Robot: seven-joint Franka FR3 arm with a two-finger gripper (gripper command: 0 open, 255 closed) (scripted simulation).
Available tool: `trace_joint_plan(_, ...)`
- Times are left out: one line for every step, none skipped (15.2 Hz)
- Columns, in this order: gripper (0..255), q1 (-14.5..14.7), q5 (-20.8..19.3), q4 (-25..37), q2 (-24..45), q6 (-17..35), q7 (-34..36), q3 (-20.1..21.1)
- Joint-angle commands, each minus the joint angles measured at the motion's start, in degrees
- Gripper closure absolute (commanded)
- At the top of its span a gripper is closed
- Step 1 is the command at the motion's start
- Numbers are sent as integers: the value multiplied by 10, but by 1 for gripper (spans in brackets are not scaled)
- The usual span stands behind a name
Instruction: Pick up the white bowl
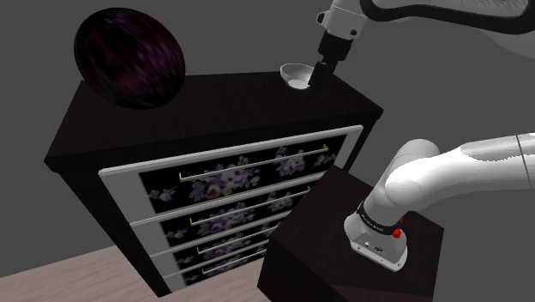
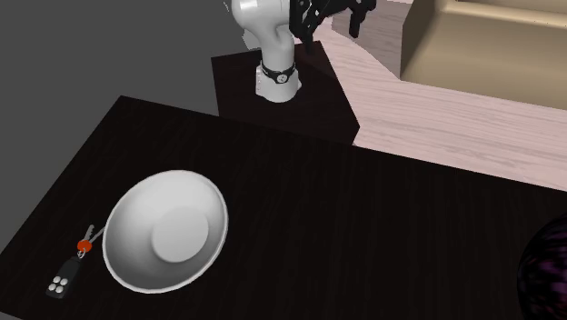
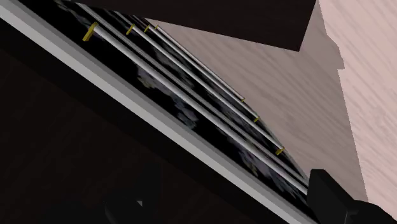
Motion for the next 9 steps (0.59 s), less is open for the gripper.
trace_joint_plan(0,0,0,0,0,0,0,0)
trace_joint_plan(0,-4,-8,5,15,9,-9,-6)
trace_joint_plan(0,-8,-16,11,31,18,-18,-13)
trace_joint_plan(0,-11,-24,17,47,27,-27,-19)
trace_joint_plan(0,-15,-31,24,63,35,-35,-25)
trace_joint_plan(0,-18,-38,31,80,44,-44,-31)
trace_joint_plan(0,-21,-45,39,96,52,-52,-37)
trace_joint_plan(0,-25,-52,48,113,60,-60,-43)
trace_joint_plan(0,-28,-58,58,131,67,-68,-49)
